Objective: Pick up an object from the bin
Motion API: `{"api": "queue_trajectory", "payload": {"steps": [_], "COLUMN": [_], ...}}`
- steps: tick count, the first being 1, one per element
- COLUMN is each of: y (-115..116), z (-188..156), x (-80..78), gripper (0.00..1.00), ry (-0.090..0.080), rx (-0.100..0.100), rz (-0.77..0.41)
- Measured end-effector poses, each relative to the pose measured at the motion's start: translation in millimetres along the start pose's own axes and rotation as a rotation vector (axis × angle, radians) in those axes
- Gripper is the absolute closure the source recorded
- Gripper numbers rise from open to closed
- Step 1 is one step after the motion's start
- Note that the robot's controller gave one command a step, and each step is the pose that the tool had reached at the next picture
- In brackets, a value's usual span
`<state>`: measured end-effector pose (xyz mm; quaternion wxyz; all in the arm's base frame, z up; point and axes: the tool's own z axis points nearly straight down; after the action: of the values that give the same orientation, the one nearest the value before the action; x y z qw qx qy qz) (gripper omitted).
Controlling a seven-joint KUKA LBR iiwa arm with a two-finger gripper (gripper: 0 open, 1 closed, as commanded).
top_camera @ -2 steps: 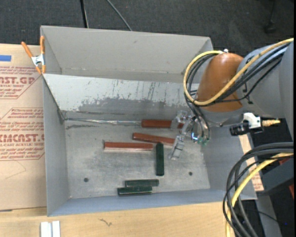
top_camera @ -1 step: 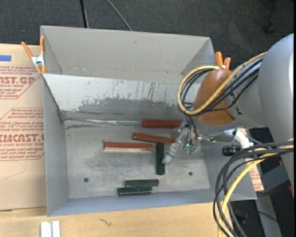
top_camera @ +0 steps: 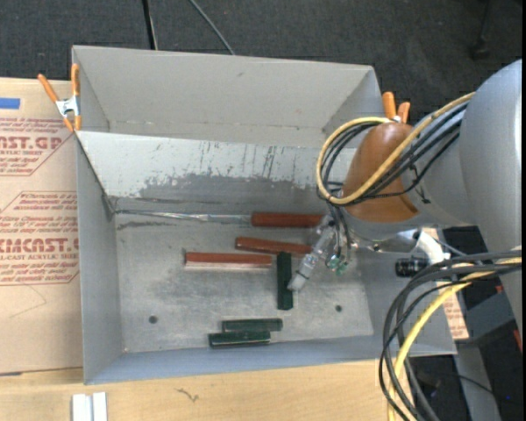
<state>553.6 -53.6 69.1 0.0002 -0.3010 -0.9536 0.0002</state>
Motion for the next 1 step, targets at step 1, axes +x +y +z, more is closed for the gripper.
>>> {"api": "queue_trajectory", "payload": {"steps": [1], "y": [0.5], "z": [-1.0], "x": [-1.2], "gripper": [1.0], "ry": [-0.005], "rx": [-0.002], "rz": [0.0]}}
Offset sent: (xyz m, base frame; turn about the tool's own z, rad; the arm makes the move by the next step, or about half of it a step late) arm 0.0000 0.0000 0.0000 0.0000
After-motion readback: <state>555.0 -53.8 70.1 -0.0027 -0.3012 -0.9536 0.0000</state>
